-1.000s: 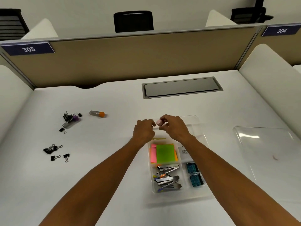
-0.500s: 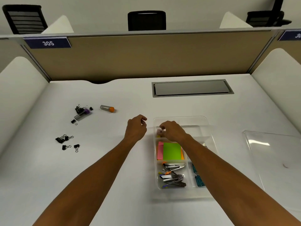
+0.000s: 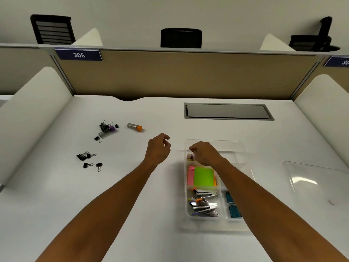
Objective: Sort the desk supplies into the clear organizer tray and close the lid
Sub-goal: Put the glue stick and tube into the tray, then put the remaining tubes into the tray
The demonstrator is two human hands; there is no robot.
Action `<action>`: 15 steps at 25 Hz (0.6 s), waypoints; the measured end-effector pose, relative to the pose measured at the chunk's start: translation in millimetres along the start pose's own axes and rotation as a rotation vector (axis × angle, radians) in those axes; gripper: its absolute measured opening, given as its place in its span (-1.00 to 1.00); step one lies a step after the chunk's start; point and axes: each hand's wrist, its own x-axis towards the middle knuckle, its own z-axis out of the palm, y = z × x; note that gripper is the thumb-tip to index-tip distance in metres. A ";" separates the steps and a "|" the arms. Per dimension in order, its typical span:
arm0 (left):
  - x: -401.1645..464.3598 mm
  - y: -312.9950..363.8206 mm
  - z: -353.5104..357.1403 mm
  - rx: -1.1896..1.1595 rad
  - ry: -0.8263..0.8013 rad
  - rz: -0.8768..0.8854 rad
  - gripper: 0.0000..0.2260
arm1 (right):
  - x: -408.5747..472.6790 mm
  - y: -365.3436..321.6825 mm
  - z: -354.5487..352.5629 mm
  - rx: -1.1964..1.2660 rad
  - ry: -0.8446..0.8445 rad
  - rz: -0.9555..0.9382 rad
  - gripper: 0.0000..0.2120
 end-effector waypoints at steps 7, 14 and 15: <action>-7.2 -24.8 -35.6 0.033 0.056 -0.014 -0.76 | 9.2 -49.4 6.8 0.119 0.153 -0.046 -0.71; 0.9 -70.7 -85.3 0.047 0.155 -0.094 -0.75 | 34.8 -108.1 20.0 0.180 0.142 -0.135 -0.70; 3.9 -78.8 -92.7 0.047 0.168 -0.108 -0.74 | 41.1 -116.9 22.2 0.174 0.132 -0.146 -0.68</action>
